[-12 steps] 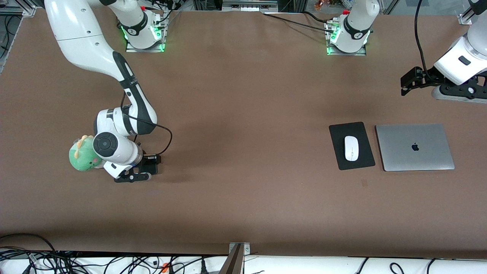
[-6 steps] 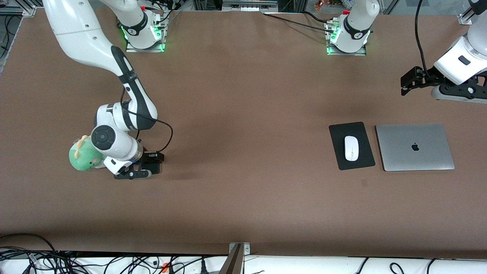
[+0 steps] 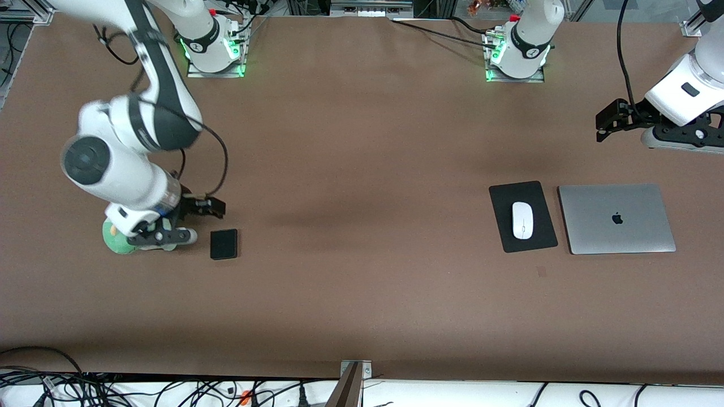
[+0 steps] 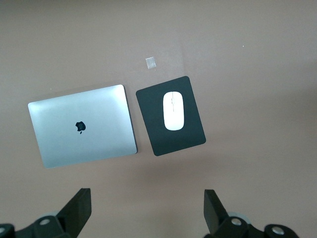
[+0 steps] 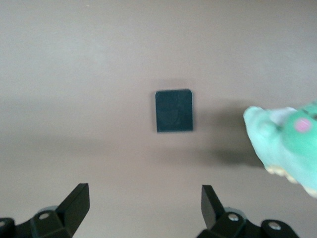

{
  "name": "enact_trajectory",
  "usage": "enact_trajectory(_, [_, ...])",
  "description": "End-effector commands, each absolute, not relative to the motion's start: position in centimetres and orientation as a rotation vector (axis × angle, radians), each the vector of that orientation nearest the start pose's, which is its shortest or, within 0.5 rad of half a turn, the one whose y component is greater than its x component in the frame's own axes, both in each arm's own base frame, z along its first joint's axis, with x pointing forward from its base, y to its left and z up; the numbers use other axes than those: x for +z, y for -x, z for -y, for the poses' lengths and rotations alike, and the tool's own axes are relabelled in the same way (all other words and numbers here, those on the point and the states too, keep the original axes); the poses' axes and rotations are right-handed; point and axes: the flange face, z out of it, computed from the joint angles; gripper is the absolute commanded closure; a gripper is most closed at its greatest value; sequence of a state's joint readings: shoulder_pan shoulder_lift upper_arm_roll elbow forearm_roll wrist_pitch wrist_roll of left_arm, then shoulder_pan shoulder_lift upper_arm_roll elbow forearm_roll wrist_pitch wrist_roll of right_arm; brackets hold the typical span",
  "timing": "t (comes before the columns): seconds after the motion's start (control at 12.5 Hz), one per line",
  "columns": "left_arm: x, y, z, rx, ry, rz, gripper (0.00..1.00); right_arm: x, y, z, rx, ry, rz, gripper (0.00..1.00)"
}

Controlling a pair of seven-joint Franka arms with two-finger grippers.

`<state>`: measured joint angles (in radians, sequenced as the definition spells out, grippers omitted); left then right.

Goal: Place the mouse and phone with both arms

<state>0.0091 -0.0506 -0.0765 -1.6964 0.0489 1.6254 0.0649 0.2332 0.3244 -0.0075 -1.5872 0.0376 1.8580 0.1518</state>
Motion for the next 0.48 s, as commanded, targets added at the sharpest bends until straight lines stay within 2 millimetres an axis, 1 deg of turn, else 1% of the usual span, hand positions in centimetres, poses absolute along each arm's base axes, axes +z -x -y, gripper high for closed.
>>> enact_trajectory(0.0, [60.2,-54.4,3.0,0.021,3.071,-0.264,0.0,51.1,-60.0,-13.9,0.155,3.112,0.108,0.0])
enact_trajectory(0.08, [60.2,-54.4,3.0,0.021,3.07,-0.274,0.0,53.1,-58.9,-13.4,0.15,3.108,0.148,0.0])
enact_trajectory(0.16, [60.2,-54.4,3.0,0.021,3.07,-0.274,0.0,54.7,-58.0,-12.5,0.161,3.104,0.17,0.0])
enact_trajectory(0.24, [60.2,-54.4,3.0,0.021,3.07,-0.274,0.0,56.1,-57.1,-11.2,0.169,3.105,0.153,0.0])
enact_trajectory(0.32, [60.2,-54.4,3.0,0.021,3.07,-0.276,0.0,57.0,-56.2,-10.4,0.167,3.105,0.144,0.0])
enact_trajectory(0.4, [60.2,-54.4,2.9,0.021,3.07,-0.276,0.0,57.7,-55.6,-9.0,0.168,3.105,0.141,0.0])
